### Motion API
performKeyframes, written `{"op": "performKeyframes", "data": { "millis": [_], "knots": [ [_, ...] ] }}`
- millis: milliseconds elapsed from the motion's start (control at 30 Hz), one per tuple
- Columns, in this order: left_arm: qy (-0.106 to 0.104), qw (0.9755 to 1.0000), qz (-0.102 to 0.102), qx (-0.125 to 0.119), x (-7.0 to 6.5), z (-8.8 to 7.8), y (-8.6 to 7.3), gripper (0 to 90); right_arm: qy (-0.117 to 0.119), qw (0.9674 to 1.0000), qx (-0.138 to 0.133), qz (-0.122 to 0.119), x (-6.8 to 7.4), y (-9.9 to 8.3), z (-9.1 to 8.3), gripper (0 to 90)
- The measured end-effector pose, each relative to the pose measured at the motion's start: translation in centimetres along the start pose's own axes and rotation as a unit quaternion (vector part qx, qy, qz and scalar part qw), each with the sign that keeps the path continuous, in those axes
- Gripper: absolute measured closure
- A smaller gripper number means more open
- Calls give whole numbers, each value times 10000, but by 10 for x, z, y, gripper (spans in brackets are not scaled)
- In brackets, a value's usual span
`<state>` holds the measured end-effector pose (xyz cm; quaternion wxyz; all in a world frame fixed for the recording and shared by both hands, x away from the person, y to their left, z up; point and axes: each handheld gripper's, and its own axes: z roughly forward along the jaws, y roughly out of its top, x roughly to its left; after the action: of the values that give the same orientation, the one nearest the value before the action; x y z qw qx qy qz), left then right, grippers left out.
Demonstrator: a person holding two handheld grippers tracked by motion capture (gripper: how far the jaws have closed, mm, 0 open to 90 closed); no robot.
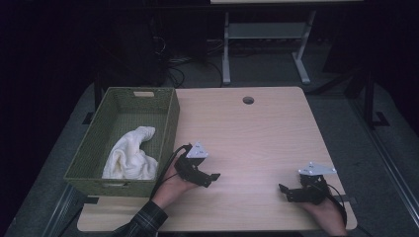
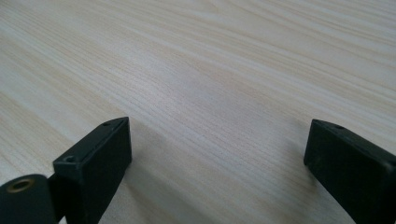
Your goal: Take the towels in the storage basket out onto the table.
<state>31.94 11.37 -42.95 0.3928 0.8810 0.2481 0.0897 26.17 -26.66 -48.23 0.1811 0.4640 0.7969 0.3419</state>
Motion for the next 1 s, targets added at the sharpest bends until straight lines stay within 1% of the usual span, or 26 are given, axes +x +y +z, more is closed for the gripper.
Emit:
{"op": "performKeyframes", "data": {
  "millis": [133,167,267,433,567,633,667,733,833,867,933,1000],
  "knots": [
    [44,10000,40,52,1,-2,3,145,-1,10000,-1,-2,0,0,0,72],
    [29,10000,12,15,2,-2,4,146,0,10000,0,0,0,0,0,72],
    [8,10000,-36,44,3,-4,6,146,0,10000,0,-1,0,0,0,72],
    [40,10000,-14,51,4,-7,11,146,1,10000,0,1,0,0,0,72],
    [40,10000,-67,39,4,-9,14,146,1,10000,-1,-4,0,0,0,72],
    [52,9999,-29,111,4,-9,15,146,0,10000,-2,-7,0,0,0,72],
    [45,9999,-47,118,4,-9,16,146,0,10000,-3,-7,0,0,0,72],
    [65,9999,-8,156,5,-11,19,146,-2,10000,0,2,0,0,0,72],
    [67,9998,-13,163,6,-14,22,146,-2,10000,-1,0,0,0,0,72],
    [67,9998,-50,173,6,-14,24,147,-3,10000,-1,2,0,0,0,72],
    [77,9997,-21,234,7,-15,27,146,-3,10000,-1,-1,0,0,0,72],
    [82,9997,-43,237,7,-16,28,147,-4,10000,0,1,0,0,0,72]
  ]
}}
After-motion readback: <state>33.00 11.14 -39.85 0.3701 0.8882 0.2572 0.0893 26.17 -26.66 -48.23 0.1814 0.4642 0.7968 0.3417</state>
